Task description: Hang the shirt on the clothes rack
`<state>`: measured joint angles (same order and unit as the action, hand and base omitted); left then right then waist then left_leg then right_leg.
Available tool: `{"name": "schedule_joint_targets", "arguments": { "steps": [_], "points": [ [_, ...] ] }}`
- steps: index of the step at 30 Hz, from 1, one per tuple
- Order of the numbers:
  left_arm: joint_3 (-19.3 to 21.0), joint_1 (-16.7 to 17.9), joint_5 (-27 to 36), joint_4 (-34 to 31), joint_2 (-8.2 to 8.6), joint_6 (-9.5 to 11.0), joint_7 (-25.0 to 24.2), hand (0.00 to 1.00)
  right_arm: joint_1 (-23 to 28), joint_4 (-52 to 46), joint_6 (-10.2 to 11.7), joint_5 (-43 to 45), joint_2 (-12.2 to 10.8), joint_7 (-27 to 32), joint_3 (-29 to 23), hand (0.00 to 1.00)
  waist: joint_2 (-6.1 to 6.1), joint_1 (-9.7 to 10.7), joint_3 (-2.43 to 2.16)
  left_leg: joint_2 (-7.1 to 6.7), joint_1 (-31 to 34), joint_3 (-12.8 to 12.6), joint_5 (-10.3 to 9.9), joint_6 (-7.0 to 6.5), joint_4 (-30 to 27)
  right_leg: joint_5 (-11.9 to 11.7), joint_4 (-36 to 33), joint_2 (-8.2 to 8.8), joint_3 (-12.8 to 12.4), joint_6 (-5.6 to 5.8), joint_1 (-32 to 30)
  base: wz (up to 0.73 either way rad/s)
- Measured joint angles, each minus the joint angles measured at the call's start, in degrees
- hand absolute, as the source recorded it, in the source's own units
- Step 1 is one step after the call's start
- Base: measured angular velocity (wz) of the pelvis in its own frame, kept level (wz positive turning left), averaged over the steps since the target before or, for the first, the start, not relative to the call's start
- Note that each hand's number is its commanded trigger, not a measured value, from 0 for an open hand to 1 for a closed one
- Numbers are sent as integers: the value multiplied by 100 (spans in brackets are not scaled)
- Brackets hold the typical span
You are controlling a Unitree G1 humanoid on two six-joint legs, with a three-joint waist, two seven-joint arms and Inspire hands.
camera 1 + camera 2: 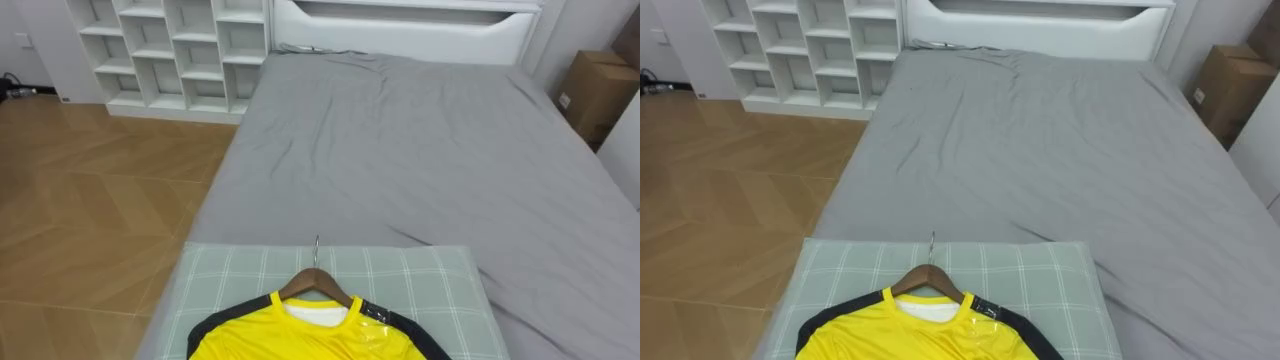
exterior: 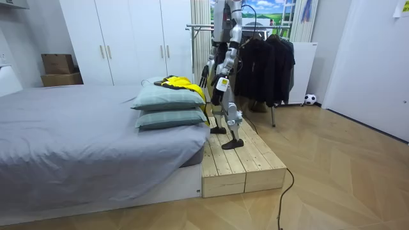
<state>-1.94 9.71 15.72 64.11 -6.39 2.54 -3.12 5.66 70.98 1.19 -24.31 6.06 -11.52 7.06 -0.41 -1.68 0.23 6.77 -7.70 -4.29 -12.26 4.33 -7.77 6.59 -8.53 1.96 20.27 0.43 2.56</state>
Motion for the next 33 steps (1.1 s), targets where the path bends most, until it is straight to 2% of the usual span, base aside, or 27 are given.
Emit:
{"name": "schedule_joint_targets", "arguments": {
  "steps": [33],
  "points": [
    [1,33,51,0,16,35,38,0,10,5,14,10,2,-33,-49,0,3,-5,-2,-9,-47,1,0,0,2,9,6,8,3,13,53,0]
  ]
}}
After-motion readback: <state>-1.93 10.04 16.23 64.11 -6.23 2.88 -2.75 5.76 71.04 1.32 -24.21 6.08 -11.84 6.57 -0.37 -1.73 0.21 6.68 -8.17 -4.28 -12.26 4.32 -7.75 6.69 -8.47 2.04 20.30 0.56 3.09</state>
